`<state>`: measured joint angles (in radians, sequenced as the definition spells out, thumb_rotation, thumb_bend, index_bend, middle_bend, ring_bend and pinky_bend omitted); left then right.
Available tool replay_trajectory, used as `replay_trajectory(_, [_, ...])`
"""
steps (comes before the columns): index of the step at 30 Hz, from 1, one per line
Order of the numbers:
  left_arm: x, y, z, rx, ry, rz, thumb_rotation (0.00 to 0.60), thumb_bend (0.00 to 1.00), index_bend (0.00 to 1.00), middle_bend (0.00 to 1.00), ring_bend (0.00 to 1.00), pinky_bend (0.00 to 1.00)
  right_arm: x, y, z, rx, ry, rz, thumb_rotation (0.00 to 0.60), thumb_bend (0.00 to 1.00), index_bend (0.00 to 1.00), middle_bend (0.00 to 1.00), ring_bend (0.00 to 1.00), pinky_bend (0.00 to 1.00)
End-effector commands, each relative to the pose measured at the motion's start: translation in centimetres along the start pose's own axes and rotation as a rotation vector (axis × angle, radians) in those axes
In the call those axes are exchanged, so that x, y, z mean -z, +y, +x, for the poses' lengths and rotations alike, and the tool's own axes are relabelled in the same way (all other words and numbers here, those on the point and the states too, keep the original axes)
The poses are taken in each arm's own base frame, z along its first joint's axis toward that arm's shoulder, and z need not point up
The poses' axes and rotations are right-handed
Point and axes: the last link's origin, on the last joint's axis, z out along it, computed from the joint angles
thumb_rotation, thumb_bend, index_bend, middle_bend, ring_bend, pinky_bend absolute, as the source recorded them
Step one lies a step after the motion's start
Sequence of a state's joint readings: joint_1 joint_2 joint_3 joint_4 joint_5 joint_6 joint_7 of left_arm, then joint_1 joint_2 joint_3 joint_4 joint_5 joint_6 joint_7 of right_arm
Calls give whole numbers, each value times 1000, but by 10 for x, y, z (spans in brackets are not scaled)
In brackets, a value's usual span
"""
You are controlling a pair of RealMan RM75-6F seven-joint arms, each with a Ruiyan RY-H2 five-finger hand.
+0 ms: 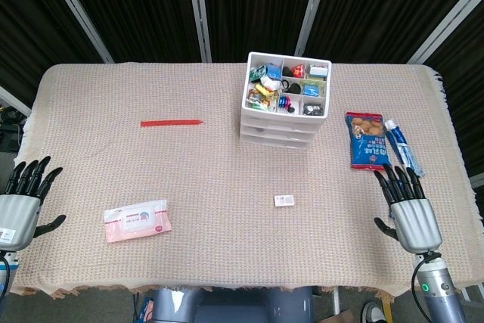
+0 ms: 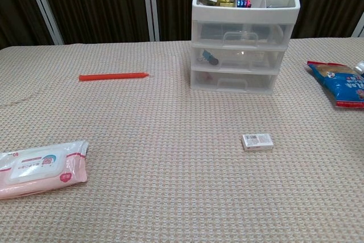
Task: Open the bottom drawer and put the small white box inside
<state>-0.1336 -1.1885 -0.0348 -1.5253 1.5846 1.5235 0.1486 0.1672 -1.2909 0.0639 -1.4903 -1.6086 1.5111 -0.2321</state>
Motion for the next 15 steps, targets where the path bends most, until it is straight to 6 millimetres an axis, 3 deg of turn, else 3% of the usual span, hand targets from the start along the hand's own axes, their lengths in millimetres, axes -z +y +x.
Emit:
replay_trajectory(1, [1, 2, 1, 0, 6, -7, 600, 113, 136, 0, 0, 0, 0, -1, 4, -24, 15, 0, 600, 90, 92, 117, 68, 72])
replay_trajectory(6, [1, 1, 0, -7, 10, -4, 600, 112, 136, 0, 0, 0, -11, -11, 15, -133, 74, 4, 600, 116, 136, 552, 538, 551])
replay_trajectory(11, [0, 1, 0, -6, 11, -8, 600, 113, 136, 0, 0, 0, -30, -29, 13, -312, -3, -47, 600, 193, 136, 769, 752, 700])
replay_trajectory(15, [0, 1, 1, -6, 20, -9, 600, 114, 136, 0, 0, 0, -51, -51, 9, -446, -86, -77, 600, 309, 136, 824, 815, 736])
